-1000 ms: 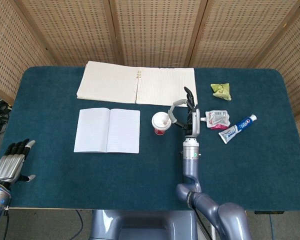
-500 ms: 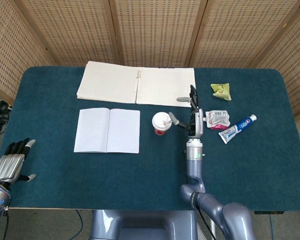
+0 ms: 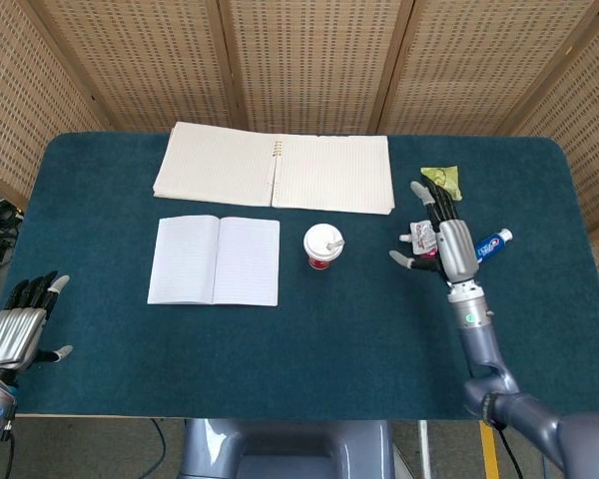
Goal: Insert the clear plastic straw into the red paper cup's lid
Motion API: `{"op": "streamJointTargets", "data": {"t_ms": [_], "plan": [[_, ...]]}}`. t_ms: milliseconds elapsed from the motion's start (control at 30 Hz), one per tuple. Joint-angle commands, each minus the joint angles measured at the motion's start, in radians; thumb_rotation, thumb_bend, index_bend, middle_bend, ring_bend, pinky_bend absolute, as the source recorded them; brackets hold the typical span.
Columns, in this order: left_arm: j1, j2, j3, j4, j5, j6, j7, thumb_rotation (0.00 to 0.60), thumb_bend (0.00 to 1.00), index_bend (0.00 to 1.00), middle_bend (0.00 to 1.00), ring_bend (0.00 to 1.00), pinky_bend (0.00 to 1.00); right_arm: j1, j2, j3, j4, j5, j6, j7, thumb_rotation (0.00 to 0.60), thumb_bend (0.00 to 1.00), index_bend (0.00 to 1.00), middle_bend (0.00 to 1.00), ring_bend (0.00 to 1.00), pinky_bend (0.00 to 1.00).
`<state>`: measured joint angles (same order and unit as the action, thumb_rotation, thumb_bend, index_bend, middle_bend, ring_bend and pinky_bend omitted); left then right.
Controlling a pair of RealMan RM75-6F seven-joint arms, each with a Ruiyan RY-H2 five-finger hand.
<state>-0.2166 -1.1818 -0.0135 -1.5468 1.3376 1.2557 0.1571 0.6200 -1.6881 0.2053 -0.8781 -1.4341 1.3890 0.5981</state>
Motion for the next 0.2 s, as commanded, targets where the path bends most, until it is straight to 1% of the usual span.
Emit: {"op": "streamJointTargets", "data": {"t_ms": [33, 133, 200], "plan": [[0.011, -0.003, 0.004, -0.007, 0.021, 0.027, 0.014, 0.6, 0.06, 0.0, 0.0, 0.0, 0.0, -0.19, 0.308, -0.171, -0.315, -0.008, -0.034, -0.504, 0.6, 0.24, 0.01, 0.0, 0.0, 0.0], [0.019, -0.002, 0.003, -0.014, 0.031, 0.05, 0.025, 0.6, 0.06, 0.0, 0.0, 0.0, 0.0, -0.239, 0.371, -0.196, -0.397, 0.022, -0.036, -0.624, 0.6, 0.24, 0.0, 0.0, 0.0, 0.0], [0.024, 0.0, 0.005, -0.02, 0.036, 0.06, 0.032, 0.6, 0.06, 0.0, 0.0, 0.0, 0.0, -0.263, 0.395, -0.205, -0.431, 0.031, -0.032, -0.641, 0.6, 0.24, 0.0, 0.0, 0.0, 0.0]]}}
